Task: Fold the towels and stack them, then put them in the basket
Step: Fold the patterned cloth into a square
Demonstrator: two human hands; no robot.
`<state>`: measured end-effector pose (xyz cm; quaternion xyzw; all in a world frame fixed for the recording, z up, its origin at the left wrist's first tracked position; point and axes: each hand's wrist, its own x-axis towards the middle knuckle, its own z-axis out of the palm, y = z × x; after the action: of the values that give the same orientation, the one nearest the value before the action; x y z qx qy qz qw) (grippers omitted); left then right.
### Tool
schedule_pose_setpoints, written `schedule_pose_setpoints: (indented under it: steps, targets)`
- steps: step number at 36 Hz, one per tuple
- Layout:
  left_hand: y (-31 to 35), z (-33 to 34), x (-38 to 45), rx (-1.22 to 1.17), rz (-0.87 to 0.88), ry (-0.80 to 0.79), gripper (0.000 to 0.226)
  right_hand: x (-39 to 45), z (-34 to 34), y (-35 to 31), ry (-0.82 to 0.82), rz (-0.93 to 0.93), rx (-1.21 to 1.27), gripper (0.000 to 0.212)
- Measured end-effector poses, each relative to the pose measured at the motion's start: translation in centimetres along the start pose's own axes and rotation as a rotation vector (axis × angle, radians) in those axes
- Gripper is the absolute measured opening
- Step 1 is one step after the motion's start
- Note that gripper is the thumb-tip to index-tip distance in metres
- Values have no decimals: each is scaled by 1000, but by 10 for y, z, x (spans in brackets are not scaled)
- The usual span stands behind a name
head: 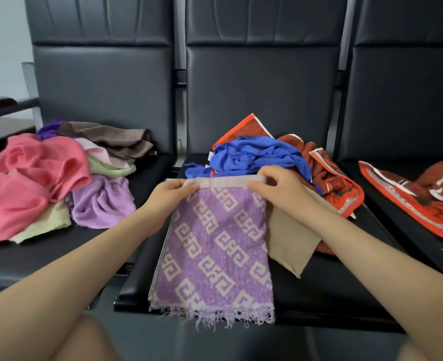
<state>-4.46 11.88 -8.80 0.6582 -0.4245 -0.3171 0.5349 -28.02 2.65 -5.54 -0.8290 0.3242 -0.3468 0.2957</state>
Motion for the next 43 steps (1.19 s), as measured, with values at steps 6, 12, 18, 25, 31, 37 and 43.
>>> schedule_pose_setpoints:
  steps: [6,12,18,25,31,37,43]
  targets:
    - [11,23,7,44,-51,-55,19,4,-14,3,23,206,249,21]
    - [15,32,12,74,-153,-79,18,0,-13,21,79,224,23,5]
    - [19,36,8,-41,-69,-21,18,-2,-11,20,67,230,46,25]
    - [21,49,-3,5,-23,141,37,2,-8,25,158,179,-59,11]
    - [14,42,-13,216,-202,11,65,-8,-10,21,226,71,-251,31]
    - [18,33,-44,271,-178,-69,47,-49,-5,-10,141,-57,-264,19]
    - [13,20,-77,465,-65,-116,72,-108,1,-28,-356,-248,-302,22]
